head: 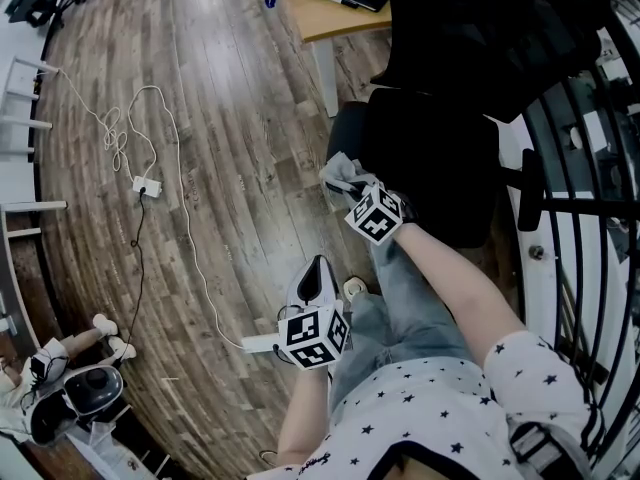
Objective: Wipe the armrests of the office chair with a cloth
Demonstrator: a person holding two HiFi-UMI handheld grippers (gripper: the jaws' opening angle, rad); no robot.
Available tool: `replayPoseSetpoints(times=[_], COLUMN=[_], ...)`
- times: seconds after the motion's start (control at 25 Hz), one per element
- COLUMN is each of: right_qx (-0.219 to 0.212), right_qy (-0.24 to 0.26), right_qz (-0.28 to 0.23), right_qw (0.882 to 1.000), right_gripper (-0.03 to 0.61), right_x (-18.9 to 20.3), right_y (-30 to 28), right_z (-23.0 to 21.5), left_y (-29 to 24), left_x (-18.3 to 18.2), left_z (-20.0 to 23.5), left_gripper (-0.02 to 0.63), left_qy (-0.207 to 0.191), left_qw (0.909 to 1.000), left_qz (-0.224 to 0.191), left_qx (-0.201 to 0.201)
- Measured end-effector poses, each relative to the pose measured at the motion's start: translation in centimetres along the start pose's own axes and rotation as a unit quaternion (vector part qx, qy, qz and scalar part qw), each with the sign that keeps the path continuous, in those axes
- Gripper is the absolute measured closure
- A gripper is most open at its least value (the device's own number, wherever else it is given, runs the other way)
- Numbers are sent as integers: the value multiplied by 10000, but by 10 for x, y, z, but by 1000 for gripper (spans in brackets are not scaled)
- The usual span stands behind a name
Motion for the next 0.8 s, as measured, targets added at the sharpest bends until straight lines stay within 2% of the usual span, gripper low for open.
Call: replayPoseSetpoints(times=[0.24,0.48,0.8], right_qx=[-42,-100,-136], right_qy=[26,279,286], right_qz=[-10,42,120], right_qw=[10000,9996,9994], right_gripper=[554,554,553], right_x=[2,7,11], right_y=[5,5,5], right_z=[11,18,24], left_y=[9,13,17], left_x=[3,7,6], left_z=[-1,-3,-4], left_gripper=[606,606,606], left_qy=[9,11,15], left_qw=[10000,10000,10000], left_qz=[-15,-25,-58], left_qx=[-3,-15,-19])
Point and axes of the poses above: the fingertips, and each gripper's own axes: y backward along the fingers, z to its left, x out of its underside, the point moved 1 cm from there along y, backward along the fingers, and after that the axes turned 6 degrees about -z, right-handed, at the moved point
